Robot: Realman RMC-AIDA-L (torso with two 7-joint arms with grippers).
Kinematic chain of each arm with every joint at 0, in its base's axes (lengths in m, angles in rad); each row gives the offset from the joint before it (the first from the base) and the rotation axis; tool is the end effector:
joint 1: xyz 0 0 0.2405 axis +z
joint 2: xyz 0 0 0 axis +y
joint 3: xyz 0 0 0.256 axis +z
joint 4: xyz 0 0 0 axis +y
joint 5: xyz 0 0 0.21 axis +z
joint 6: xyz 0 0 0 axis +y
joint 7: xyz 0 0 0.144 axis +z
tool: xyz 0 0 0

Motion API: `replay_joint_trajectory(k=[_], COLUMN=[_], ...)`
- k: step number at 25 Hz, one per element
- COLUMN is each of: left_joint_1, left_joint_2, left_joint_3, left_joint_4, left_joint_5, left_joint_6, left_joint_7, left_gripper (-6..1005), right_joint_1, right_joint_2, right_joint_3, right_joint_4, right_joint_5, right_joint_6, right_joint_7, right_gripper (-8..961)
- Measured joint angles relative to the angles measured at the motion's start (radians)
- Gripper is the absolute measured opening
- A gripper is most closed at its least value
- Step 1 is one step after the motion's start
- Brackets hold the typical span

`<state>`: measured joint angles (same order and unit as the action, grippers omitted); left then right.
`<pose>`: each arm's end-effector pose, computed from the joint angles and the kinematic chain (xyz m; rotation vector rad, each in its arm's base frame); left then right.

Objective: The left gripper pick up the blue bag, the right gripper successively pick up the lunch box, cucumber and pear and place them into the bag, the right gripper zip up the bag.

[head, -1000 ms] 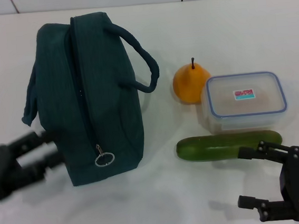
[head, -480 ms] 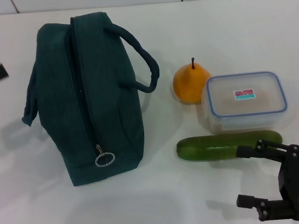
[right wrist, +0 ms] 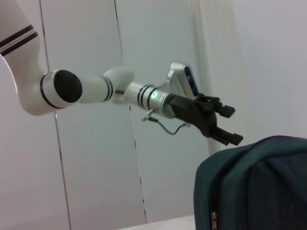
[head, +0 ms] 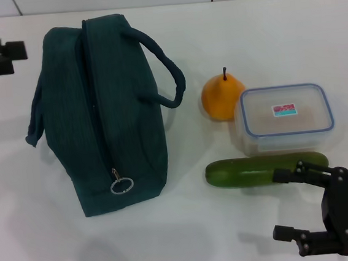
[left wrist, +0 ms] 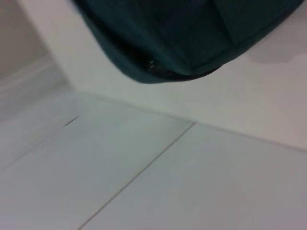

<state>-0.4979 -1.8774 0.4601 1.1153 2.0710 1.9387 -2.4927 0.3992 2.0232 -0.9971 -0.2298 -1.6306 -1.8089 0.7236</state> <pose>-0.2598 0.3189 0.1720 -2.3423 -1.6001 -0.6934 0.2756 0.2277 -0.0371 -2.7648 0.2041 1.1654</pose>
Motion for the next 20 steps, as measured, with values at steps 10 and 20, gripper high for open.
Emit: replay_joint_trajectory(k=[10,20], left_joint_1=[-0.066,-0.078], left_joint_2=[-0.001,-0.042], left_joint_3=[0.140,0.194], left_joint_4=[0.119,0.097], left_joint_5=[0.084,0.148], left_joint_6=[0.001,-0.025], left_joint_7=[-0.161,-0.158], left_gripper=[832,831], right_joint_1=[0.000,0.001], right_joint_2=[0.000,0.000], right_joint_3=[0.000,0.000], right_joint_4=[0.008,0.009], right_joint_5=[-0.002,-0.003], right_joint_6=[0.000,0.000], right_joint_7=[0.002,0.003], right_gripper=[836,835])
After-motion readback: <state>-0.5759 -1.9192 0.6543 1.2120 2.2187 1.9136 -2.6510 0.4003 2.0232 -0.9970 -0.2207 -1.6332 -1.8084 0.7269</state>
